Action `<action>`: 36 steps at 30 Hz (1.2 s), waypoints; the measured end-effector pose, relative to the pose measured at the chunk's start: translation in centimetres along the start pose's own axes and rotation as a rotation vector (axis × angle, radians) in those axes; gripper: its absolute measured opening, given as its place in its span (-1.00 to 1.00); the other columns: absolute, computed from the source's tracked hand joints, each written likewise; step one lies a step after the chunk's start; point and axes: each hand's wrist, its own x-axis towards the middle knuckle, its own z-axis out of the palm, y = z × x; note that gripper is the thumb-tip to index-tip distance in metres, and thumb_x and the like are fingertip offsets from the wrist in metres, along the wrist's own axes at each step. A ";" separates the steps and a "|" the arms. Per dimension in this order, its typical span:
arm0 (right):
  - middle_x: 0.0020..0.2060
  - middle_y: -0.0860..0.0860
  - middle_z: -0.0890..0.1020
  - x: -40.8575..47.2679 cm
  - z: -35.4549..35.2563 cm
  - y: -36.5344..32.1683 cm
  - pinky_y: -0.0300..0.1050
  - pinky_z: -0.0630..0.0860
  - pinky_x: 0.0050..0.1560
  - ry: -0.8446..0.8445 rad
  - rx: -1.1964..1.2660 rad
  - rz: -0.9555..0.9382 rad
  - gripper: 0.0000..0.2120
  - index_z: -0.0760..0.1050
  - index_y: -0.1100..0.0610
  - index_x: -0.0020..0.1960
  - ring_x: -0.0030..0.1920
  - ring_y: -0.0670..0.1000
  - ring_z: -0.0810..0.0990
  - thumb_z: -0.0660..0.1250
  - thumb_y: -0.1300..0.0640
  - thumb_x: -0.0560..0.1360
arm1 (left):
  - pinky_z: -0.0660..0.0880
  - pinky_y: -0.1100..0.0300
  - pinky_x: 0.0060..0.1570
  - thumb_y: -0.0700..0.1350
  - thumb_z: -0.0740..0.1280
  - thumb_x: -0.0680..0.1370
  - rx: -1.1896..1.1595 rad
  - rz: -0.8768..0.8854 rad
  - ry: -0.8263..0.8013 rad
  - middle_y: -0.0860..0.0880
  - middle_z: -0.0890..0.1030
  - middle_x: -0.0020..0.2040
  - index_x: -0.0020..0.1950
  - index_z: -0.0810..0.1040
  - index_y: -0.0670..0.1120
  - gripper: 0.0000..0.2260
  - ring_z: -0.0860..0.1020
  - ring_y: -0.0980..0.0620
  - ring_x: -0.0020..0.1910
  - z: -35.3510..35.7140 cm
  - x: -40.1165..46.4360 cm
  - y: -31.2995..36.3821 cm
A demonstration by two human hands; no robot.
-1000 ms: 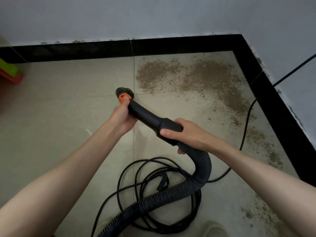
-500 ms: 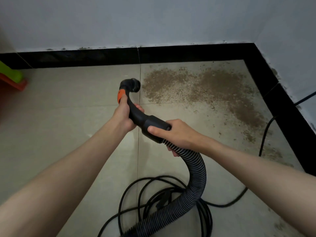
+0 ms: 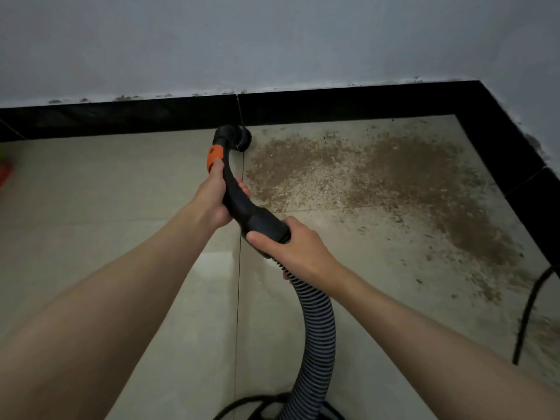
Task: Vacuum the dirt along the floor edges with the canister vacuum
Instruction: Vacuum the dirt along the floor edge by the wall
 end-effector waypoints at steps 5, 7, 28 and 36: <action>-0.25 -0.05 0.57 2.8 0.9 1.2 -0.24 0.45 -0.49 0.060 0.051 -0.011 -0.64 0.38 -0.08 -0.13 -0.50 -0.15 0.54 0.38 -0.32 0.40 | 0.43 0.32 -0.51 0.25 0.23 0.55 0.118 0.009 -0.046 -0.01 0.38 -0.36 -0.11 0.39 -0.13 -0.58 0.39 0.09 -0.47 0.6 3.3 0.6; -0.29 -0.03 0.56 3.8 0.9 1.6 -0.29 0.41 -0.54 0.069 0.122 0.004 -0.65 0.39 -0.06 -0.15 -0.55 -0.17 0.51 0.40 -0.30 0.40 | 0.43 0.32 -0.52 0.27 0.22 0.55 0.156 0.012 -0.029 -0.02 0.39 -0.36 -0.11 0.39 -0.14 -0.56 0.40 0.08 -0.49 1.0 4.4 0.6; -0.25 -0.05 0.59 4.0 -1.6 6.0 -0.07 0.63 -0.35 0.231 0.283 0.094 -0.63 0.43 -0.11 -0.11 -0.35 -0.04 0.61 0.37 -0.36 0.33 | 0.48 0.28 -0.51 0.23 0.17 0.58 0.477 0.086 0.014 -0.05 0.46 -0.38 -0.05 0.45 -0.14 -0.58 0.48 0.07 -0.56 8.3 6.7 -3.1; -0.22 -0.05 0.59 3.2 -4.4 7.3 0.12 0.65 -0.17 0.311 0.262 0.105 -0.56 0.44 -0.07 -0.07 -0.26 0.06 0.63 0.33 -0.40 0.30 | 0.47 0.26 -0.52 0.23 0.16 0.59 0.559 0.057 -0.024 -0.07 0.45 -0.36 -0.02 0.42 -0.17 -0.56 0.46 0.03 -0.50 12.1 6.9 -5.3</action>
